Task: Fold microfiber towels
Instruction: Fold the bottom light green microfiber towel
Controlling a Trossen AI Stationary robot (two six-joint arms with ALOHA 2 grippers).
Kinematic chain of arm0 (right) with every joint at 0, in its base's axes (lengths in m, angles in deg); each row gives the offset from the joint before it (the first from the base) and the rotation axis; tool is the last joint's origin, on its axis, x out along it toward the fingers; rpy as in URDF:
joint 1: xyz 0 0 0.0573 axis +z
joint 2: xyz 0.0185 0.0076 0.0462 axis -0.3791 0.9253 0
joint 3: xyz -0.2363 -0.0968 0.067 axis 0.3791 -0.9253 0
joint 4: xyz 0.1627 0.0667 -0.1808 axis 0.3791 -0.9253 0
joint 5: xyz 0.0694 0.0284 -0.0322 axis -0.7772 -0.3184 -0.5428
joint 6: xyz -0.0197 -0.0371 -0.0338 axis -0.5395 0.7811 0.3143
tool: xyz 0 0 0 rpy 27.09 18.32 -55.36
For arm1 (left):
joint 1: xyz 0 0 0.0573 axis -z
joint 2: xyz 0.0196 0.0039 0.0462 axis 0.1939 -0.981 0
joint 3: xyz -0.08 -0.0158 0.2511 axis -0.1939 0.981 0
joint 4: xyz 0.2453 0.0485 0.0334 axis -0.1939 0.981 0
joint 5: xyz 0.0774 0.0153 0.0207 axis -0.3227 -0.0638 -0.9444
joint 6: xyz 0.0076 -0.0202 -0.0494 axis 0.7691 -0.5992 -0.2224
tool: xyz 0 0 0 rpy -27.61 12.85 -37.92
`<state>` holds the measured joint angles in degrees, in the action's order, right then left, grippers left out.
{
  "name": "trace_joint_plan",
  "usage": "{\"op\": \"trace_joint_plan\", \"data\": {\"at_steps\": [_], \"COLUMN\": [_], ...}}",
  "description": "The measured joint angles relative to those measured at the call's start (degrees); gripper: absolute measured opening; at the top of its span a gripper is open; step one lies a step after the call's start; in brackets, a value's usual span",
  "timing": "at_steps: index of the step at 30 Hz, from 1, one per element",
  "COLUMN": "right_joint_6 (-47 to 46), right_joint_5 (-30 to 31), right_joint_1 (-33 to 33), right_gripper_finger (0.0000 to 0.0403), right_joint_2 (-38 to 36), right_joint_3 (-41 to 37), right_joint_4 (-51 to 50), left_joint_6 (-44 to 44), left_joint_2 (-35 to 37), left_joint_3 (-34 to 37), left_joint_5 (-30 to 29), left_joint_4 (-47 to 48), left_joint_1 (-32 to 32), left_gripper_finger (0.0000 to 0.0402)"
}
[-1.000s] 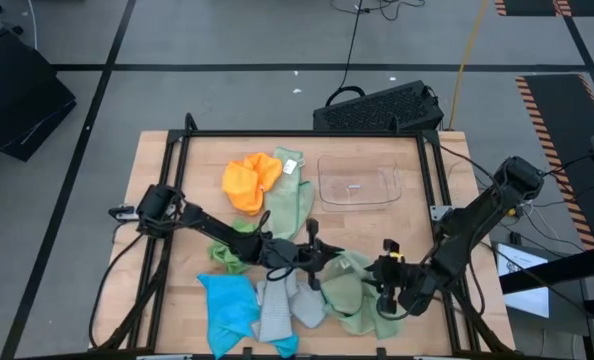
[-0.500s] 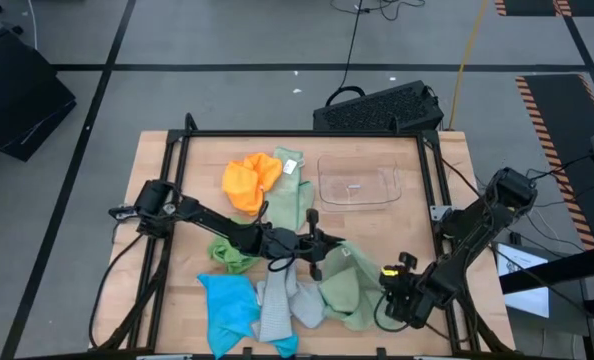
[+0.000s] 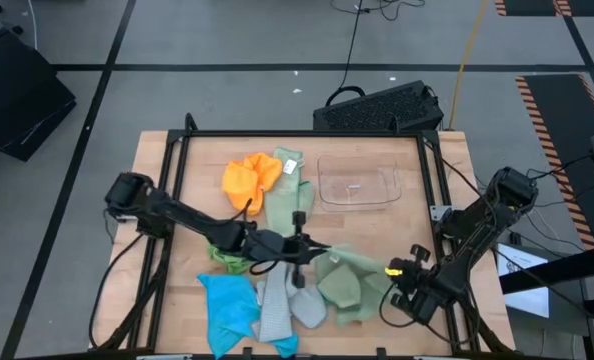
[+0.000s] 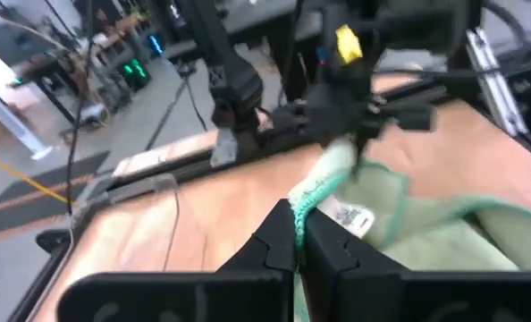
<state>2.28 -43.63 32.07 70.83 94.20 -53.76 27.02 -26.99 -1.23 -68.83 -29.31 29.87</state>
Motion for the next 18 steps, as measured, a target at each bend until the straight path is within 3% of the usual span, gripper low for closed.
{"op": "trace_joint_plan", "data": {"at_steps": [4,9,13,18], "right_joint_6": [0.9,-0.6,-2.5,-2.3], "right_joint_5": [5.3,5.5,5.4,5.8], "right_joint_1": [0.0,0.0,0.1,0.0], "right_gripper_finger": [0.0043,0.0089,0.0136,0.0156], "right_joint_2": [0.0,0.0,0.0,0.0], "right_joint_3": [0.0,0.0,-0.3,-6.3], "right_joint_4": [0.6,0.8,1.9,14.2], "left_joint_6": [-3.0,-6.8,-6.9,-8.0], "left_joint_2": [3.5,6.5,6.7,6.7], "left_joint_3": [0.0,0.0,0.0,0.0], "left_joint_5": [-4.7,-10.6,-10.8,-10.3], "left_joint_4": [8.1,15.1,15.4,16.7], "left_joint_1": [1.3,2.3,2.5,2.3], "left_gripper_finger": [0.0004,0.0007,0.0004,0.0004]}}
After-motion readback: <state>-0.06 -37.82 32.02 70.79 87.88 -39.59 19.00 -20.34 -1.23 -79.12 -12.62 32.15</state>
